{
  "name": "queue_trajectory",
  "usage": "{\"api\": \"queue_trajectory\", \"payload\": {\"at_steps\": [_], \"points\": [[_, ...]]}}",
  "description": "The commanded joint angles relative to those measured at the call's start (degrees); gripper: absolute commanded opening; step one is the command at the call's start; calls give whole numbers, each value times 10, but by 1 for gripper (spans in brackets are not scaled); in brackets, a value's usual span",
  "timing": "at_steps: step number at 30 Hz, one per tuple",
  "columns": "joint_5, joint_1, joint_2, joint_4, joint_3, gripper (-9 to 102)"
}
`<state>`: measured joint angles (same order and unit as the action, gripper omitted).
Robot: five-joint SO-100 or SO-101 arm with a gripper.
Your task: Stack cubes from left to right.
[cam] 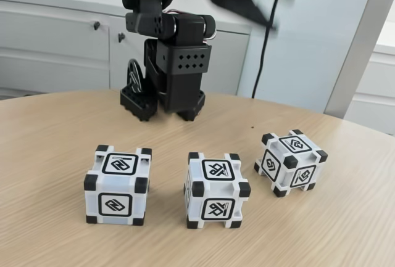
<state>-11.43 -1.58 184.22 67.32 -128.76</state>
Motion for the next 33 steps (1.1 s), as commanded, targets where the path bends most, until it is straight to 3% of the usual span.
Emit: {"api": "queue_trajectory", "payload": {"at_steps": [1,9,16,24,33], "points": [[-13,-5,-94,-32,95,18],[-38,-4,-494,-16,374,20],[-66,-31,-672,100,536,21],[-146,-209,-831,170,575,25],[-245,-289,-856,171,563,23]]}}
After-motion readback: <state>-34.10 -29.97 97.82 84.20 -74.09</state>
